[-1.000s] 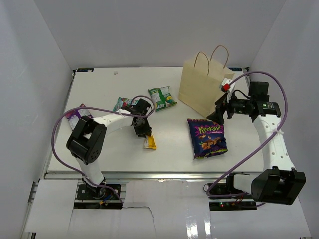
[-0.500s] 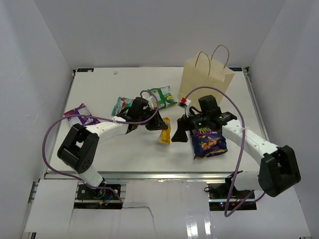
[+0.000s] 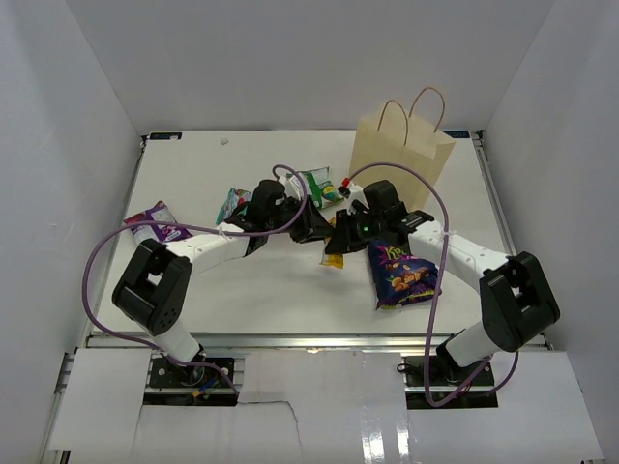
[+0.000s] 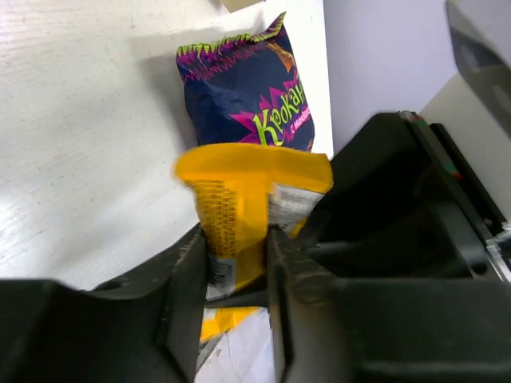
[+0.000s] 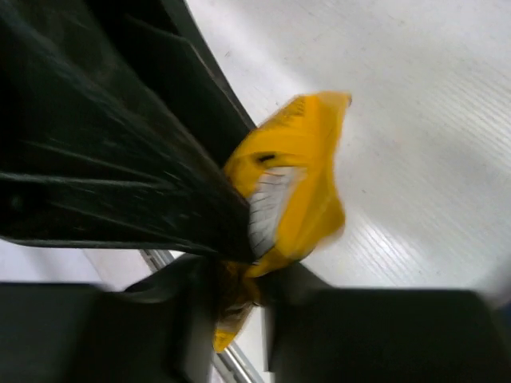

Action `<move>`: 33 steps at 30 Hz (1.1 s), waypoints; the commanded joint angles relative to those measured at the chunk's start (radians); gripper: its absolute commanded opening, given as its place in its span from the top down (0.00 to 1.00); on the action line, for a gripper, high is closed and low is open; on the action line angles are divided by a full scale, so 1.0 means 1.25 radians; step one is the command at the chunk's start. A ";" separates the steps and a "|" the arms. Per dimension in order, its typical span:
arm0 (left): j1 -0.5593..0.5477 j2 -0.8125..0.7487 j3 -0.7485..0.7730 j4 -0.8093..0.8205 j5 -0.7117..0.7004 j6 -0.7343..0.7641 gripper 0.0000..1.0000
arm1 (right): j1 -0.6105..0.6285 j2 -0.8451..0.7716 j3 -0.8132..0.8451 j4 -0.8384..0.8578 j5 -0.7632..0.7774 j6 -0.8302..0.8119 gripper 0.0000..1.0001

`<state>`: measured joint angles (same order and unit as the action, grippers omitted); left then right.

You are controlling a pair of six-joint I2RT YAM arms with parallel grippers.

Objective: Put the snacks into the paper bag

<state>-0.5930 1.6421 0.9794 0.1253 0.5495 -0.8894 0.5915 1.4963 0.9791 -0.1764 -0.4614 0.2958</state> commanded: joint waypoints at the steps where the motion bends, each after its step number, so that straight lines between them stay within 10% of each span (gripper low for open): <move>1: -0.002 -0.026 0.028 0.033 0.035 -0.017 0.55 | 0.004 -0.005 0.040 0.059 -0.044 0.014 0.82; 14: 0.170 -0.315 -0.020 -0.074 -0.179 0.110 0.04 | -0.117 -0.164 0.188 -0.098 -0.206 -0.467 0.92; 21: 0.261 -0.430 -0.075 -0.291 -0.338 0.165 0.02 | -0.335 -0.156 0.454 -0.085 -0.080 -0.542 0.92; 33: 0.307 -0.514 -0.141 -0.476 -0.587 0.110 0.02 | -0.450 0.020 0.535 -0.042 0.116 -0.492 0.92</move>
<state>-0.2203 1.0126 0.8005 -0.3771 -0.0731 -0.7254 0.0296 1.4582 1.6241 -0.2169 -0.3553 -0.2981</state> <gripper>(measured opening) 0.977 0.243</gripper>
